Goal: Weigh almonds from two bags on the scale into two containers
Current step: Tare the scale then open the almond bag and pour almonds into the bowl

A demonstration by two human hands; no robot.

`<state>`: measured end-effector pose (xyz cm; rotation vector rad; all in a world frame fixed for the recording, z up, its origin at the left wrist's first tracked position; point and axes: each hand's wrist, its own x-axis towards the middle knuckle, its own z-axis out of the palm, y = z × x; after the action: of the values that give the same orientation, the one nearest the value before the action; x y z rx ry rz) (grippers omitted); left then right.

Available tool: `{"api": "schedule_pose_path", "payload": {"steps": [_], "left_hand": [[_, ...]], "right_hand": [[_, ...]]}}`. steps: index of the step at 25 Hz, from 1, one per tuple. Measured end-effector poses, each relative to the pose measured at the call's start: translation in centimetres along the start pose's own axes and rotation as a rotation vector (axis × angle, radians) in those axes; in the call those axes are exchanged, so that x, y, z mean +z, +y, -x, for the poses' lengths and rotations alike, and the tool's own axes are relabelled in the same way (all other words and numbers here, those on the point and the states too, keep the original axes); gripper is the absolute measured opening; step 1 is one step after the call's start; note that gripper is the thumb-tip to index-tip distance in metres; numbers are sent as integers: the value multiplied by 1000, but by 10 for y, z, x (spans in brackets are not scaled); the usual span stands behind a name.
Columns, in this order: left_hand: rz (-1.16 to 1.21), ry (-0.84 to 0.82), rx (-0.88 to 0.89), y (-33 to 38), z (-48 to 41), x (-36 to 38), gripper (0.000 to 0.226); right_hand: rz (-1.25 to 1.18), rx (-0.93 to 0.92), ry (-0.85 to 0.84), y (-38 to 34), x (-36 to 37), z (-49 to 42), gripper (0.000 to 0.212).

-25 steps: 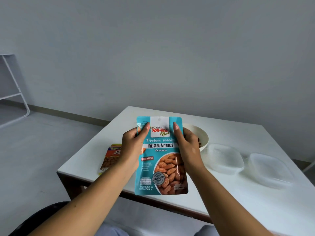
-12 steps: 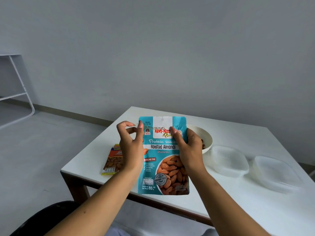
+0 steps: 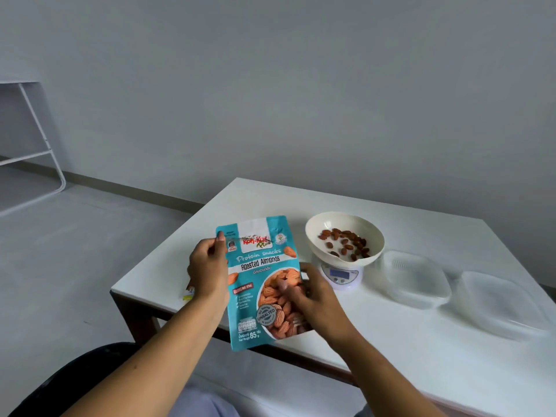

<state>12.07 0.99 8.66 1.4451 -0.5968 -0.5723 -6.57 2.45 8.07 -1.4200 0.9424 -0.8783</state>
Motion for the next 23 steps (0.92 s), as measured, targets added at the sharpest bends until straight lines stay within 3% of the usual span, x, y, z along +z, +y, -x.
{"api": "schedule_pose_path", "payload": {"steps": [3, 6, 9, 11, 13, 15, 20, 23], "left_hand": [[44, -135, -144, -17, -11, -5, 31], [-57, -277, -92, -23, -14, -6, 28], [-386, -262, 147, -32, -13, -12, 39], [-567, -355, 391, -44, -8, -13, 40], [-770, -491, 570, -62, 1, -11, 49], [-1012, -499, 729, -84, 8, -13, 55], [-1189, -424, 769, -92, 14, -12, 52], [-1239, -433, 743, -93, 13, -13, 60]], "right_hand": [[26, 9, 24, 21, -1, 10, 36], [16, -20, 166, 33, -1, -4, 41], [95, -64, 326, 51, 1, -32, 39], [209, -68, 378, 59, 3, -49, 40], [355, -115, 351, 66, 6, -58, 43], [486, -175, 278, 74, 10, -60, 46], [748, -215, 295, 80, 13, -59, 45], [757, -221, 320, 73, 16, -53, 39]]}}
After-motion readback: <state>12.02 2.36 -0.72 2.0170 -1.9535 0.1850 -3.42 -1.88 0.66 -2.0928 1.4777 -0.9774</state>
